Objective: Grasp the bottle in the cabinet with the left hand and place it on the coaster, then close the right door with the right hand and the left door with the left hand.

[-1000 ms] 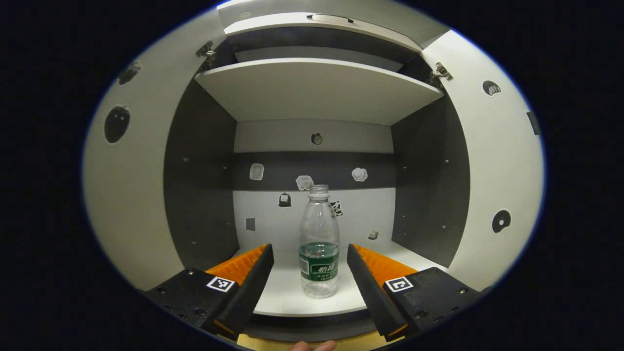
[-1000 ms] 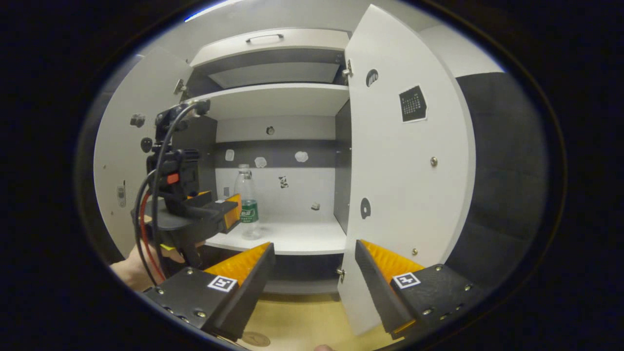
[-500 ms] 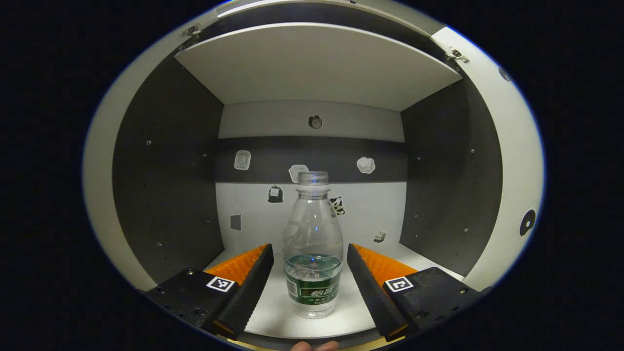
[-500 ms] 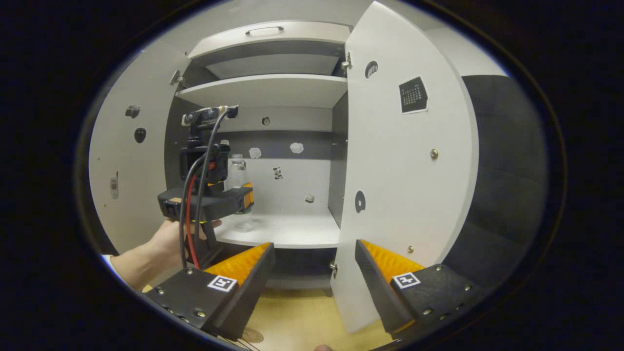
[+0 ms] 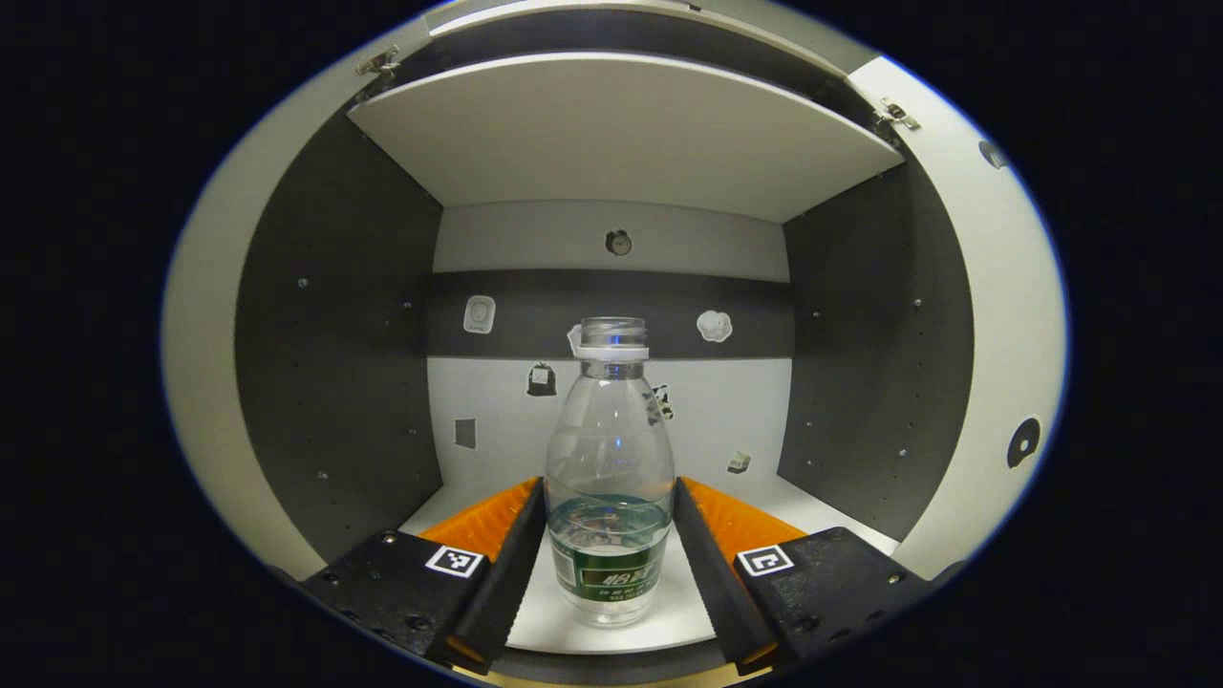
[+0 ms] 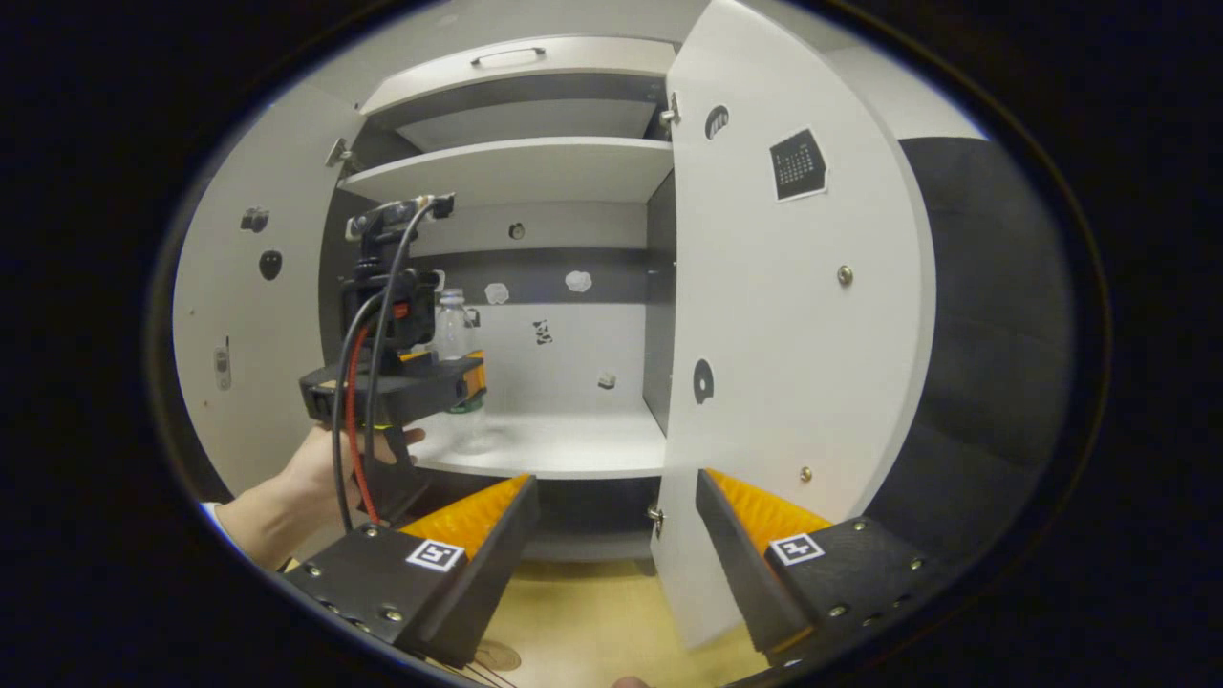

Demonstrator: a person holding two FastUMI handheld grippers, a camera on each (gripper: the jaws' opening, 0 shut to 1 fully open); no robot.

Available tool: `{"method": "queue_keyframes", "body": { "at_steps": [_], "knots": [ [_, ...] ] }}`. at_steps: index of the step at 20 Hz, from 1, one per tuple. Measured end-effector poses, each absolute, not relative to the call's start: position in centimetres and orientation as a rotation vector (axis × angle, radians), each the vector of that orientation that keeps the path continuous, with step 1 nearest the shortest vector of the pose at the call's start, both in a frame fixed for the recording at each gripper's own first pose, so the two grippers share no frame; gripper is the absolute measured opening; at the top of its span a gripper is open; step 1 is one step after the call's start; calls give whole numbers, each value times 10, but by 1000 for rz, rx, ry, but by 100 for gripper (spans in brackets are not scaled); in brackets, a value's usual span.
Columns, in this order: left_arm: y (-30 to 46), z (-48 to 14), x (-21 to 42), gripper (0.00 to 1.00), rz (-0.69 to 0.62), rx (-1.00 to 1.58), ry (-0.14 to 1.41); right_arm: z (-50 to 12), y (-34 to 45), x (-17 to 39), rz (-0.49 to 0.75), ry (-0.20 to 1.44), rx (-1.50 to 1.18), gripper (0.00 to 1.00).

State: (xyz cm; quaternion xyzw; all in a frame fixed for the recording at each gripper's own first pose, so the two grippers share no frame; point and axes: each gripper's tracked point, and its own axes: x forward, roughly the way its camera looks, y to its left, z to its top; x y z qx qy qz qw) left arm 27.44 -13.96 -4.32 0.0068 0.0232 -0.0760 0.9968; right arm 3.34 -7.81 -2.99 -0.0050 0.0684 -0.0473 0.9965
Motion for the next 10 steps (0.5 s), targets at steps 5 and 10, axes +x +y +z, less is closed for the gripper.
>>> {"method": "queue_keyframes", "body": {
  "at_steps": [5, 10],
  "knots": [
    [-129, -37, 221, 82, -155, 0, 34, -34, -76, 22, -70, 136, 3, 100],
    [-117, -45, 154, 81, -142, 49, 2, -36, -85, 4, -68, 129, 32, 100]
  ]
}}
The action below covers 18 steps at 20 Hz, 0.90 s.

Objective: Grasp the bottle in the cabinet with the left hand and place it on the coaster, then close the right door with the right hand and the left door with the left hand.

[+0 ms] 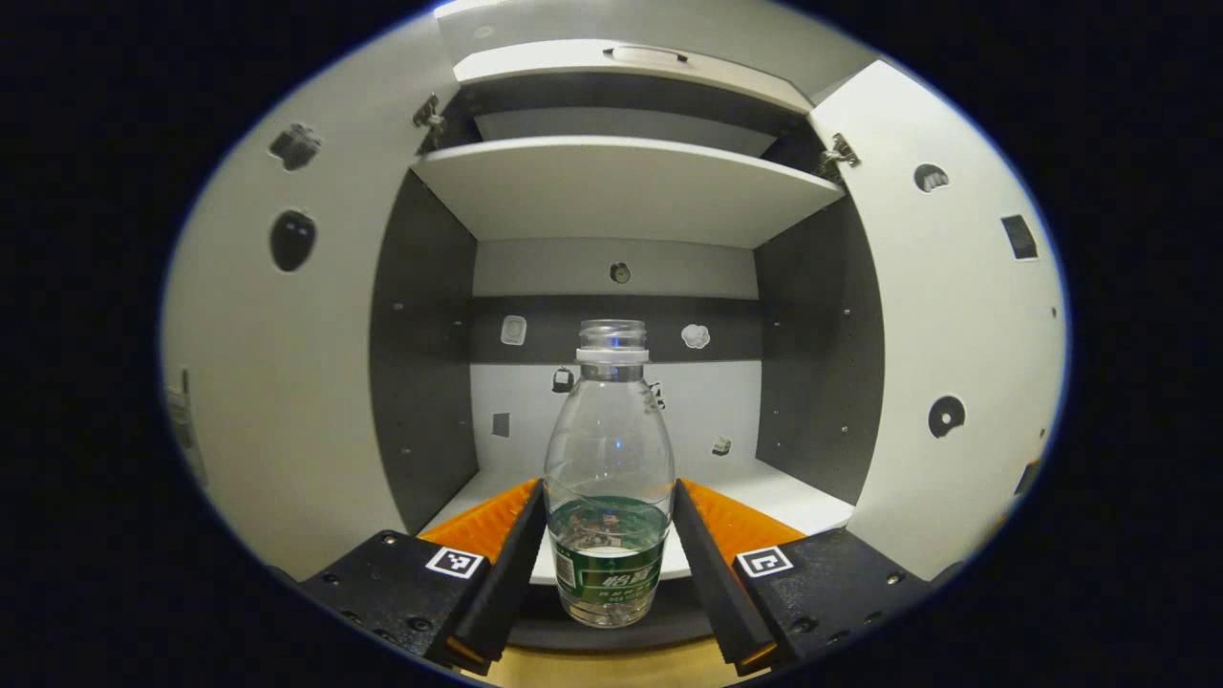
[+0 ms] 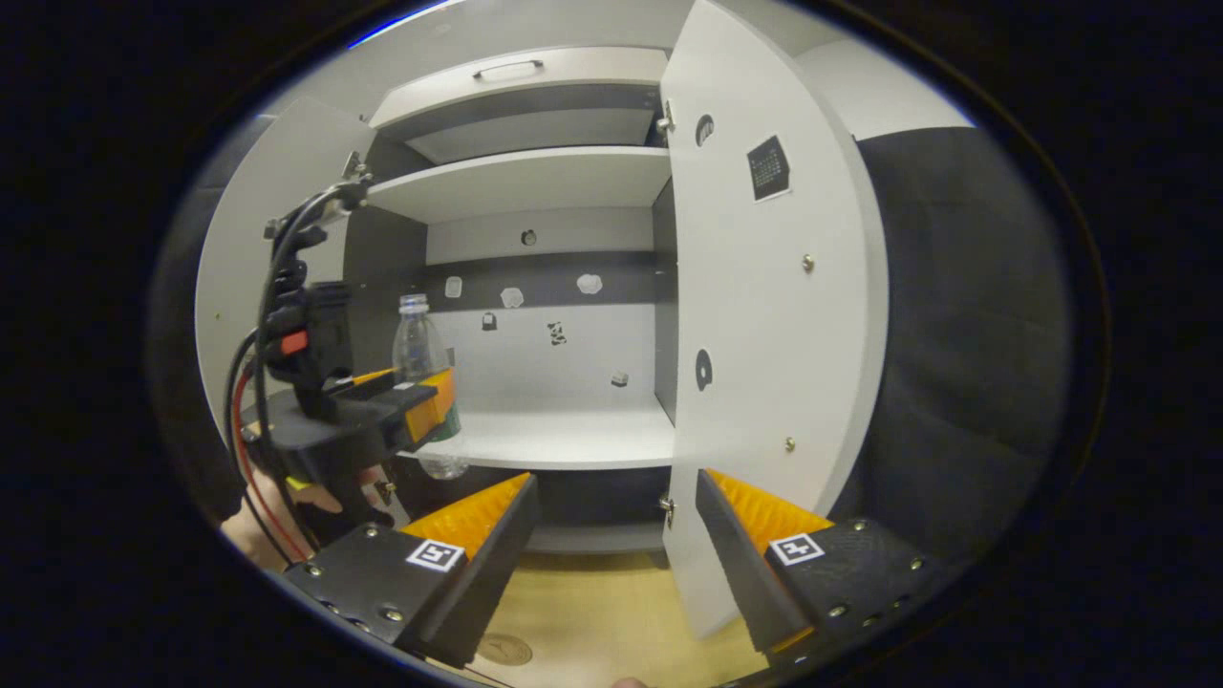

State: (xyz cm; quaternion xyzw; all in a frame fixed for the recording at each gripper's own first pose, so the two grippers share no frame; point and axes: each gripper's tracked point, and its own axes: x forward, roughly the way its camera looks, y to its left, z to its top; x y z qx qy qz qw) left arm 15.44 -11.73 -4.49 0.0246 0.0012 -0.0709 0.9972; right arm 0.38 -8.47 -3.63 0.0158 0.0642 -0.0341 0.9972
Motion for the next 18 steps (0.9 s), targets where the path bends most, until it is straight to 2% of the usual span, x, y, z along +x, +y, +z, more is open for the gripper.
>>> {"method": "queue_keyframes", "body": {
  "at_steps": [8, 18],
  "knots": [
    [-117, -128, 59, 81, -134, 51, 67, -57, -92, -25, -52, 171, 65, 100],
    [-133, -273, -10, 82, -198, 87, 212, -106, -107, -58, -68, 312, 53, 100]
  ]
}}
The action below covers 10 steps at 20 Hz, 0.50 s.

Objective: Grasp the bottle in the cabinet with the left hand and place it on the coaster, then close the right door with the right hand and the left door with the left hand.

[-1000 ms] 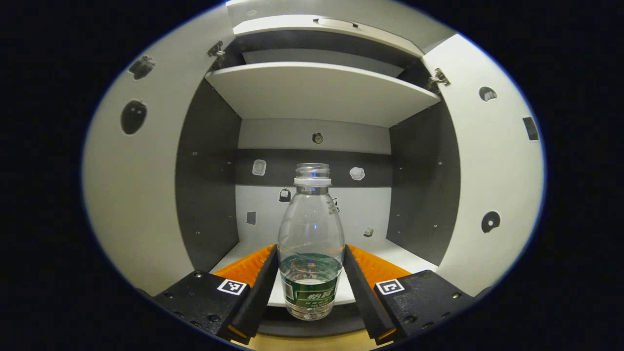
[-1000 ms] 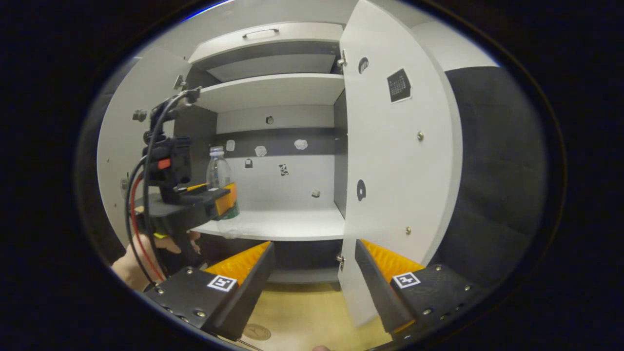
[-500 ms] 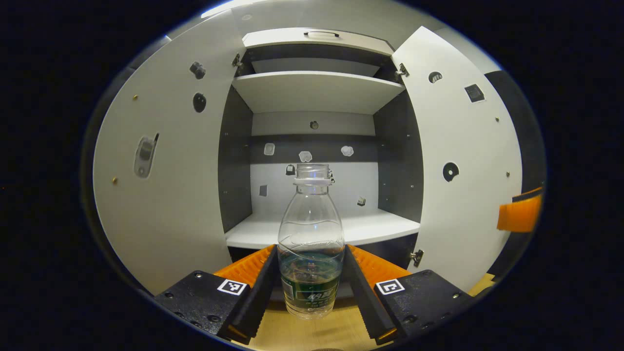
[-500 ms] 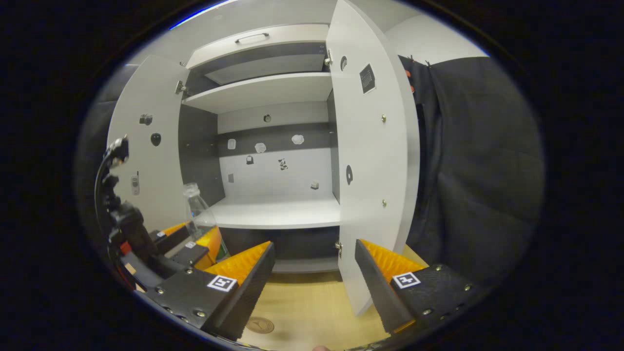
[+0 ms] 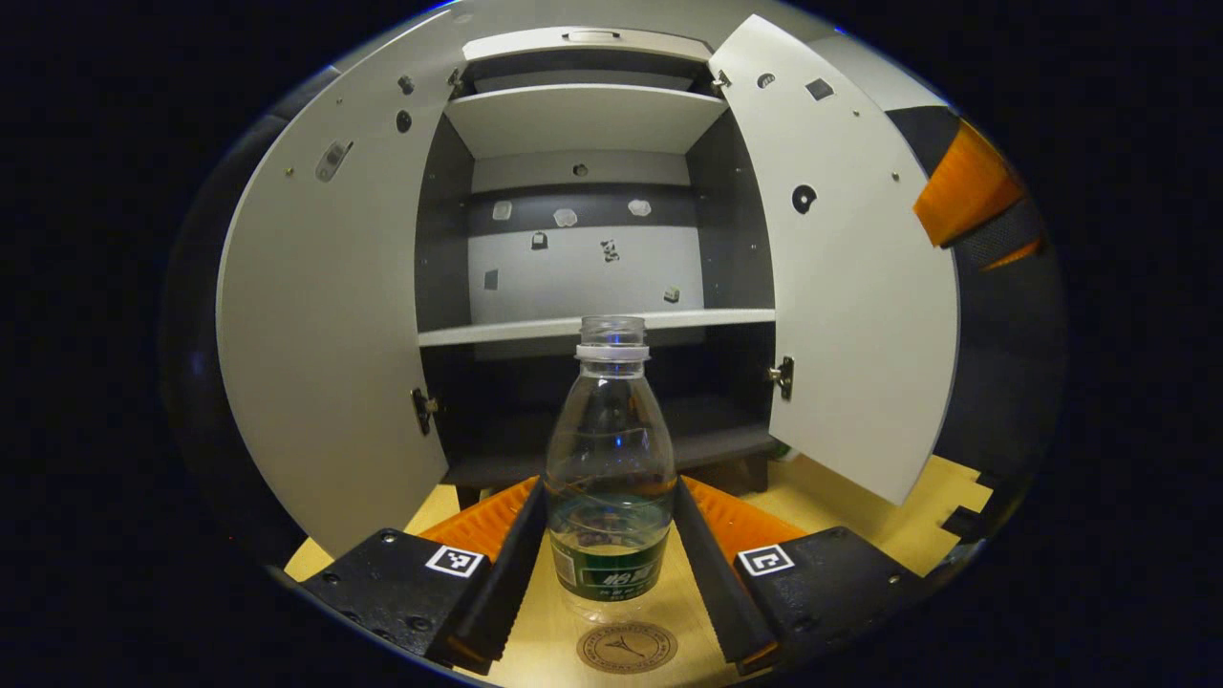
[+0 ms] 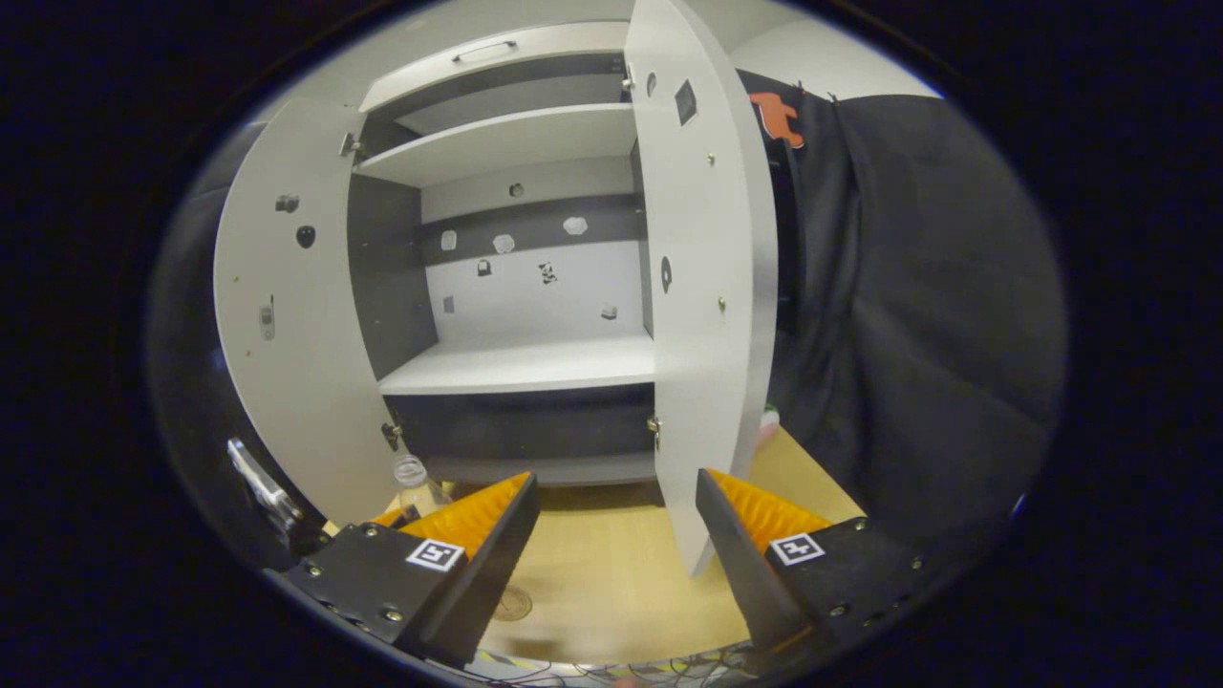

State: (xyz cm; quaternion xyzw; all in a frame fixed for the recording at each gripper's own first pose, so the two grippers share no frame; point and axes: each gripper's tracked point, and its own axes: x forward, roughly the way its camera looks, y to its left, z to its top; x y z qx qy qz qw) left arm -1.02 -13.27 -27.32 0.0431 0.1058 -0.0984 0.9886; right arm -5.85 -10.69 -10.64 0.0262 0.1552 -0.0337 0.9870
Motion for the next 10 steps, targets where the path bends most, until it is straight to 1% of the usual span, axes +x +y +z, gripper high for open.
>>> {"method": "queue_keyframes", "body": {
  "at_steps": [6, 7, 9, 10],
  "knots": [
    [-131, -327, -25, 82, -177, 46, 311, -127, -114, -68, -73, 374, 34, 100],
    [-130, -334, -28, 82, -173, 41, 322, -131, -114, -70, -70, 384, 30, 97],
    [-128, -346, -33, 82, -166, 39, 348, -137, -114, -71, -65, 398, 25, 98],
    [-127, -350, -35, 82, -165, 41, 350, -139, -114, -71, -63, 405, 26, 100]
  ]
}}
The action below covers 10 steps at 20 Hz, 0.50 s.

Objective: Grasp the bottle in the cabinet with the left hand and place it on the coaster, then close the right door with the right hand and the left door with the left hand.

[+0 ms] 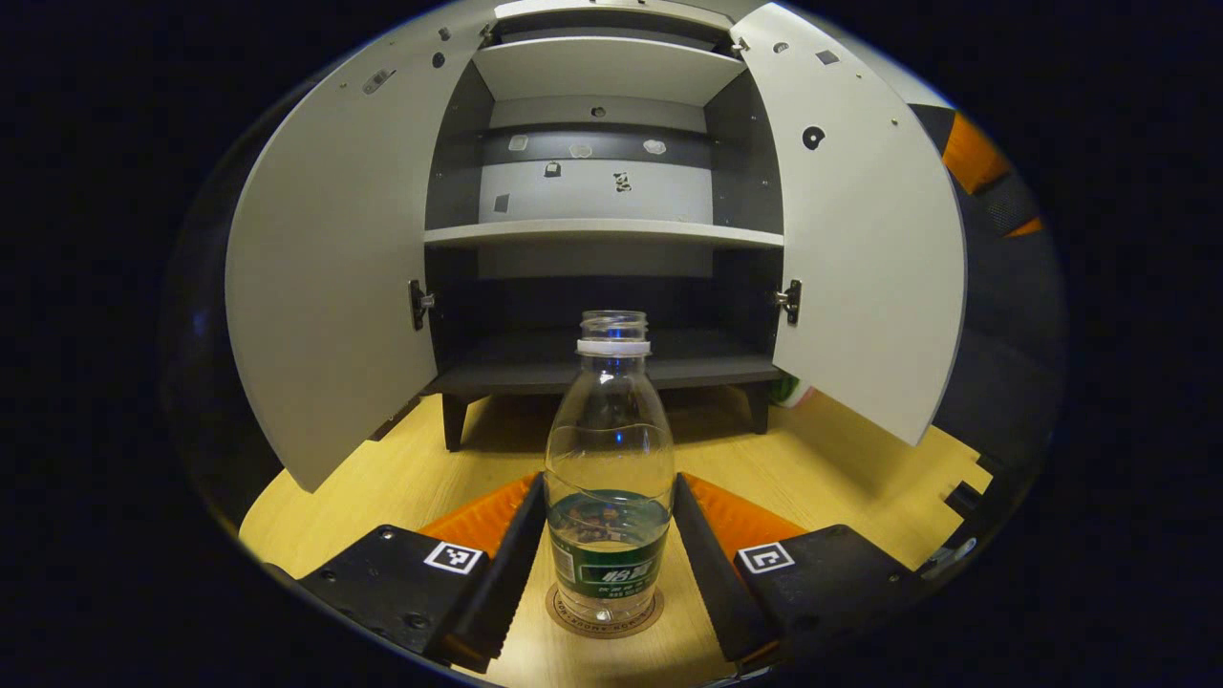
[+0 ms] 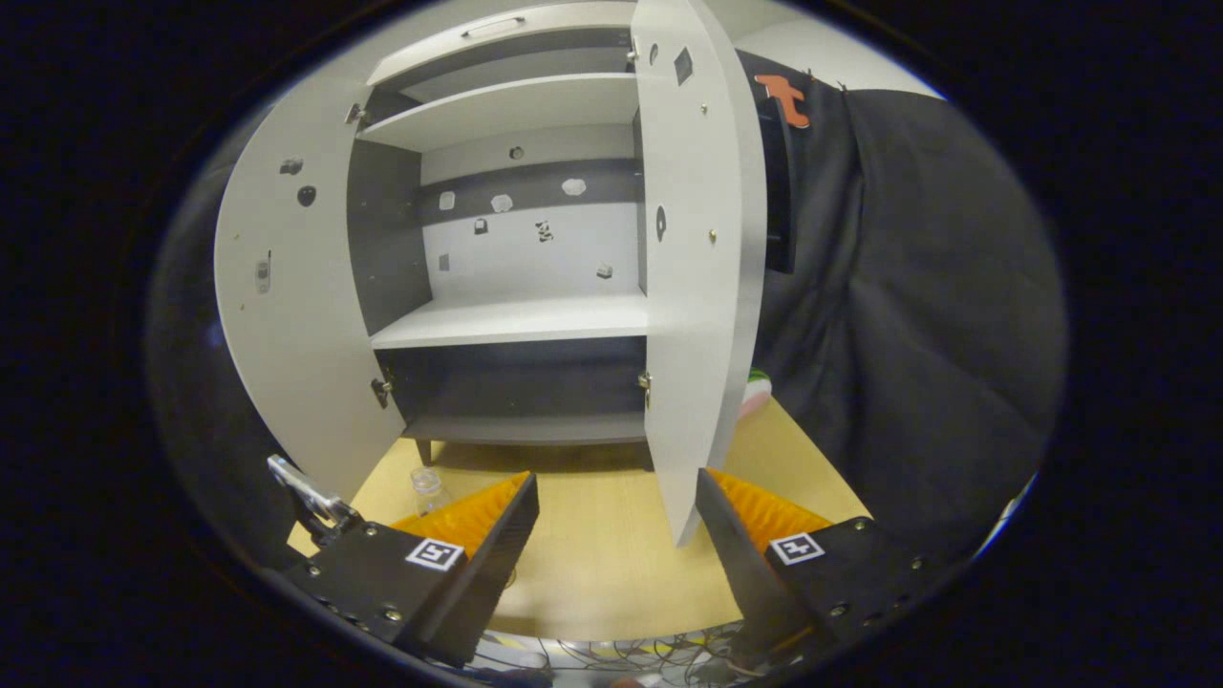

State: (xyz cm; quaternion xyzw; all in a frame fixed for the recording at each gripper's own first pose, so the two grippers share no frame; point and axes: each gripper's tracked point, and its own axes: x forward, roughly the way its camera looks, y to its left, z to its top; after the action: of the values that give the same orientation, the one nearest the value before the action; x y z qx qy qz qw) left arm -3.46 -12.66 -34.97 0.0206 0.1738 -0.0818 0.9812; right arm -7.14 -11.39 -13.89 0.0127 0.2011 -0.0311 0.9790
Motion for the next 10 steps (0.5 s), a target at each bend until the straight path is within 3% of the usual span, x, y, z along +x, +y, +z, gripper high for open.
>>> {"method": "queue_keyframes", "body": {
  "at_steps": [10],
  "knots": [
    [-123, -367, -34, 82, -139, 34, 358, -154, -111, -77, -39, 450, 20, 100]
  ]
}}
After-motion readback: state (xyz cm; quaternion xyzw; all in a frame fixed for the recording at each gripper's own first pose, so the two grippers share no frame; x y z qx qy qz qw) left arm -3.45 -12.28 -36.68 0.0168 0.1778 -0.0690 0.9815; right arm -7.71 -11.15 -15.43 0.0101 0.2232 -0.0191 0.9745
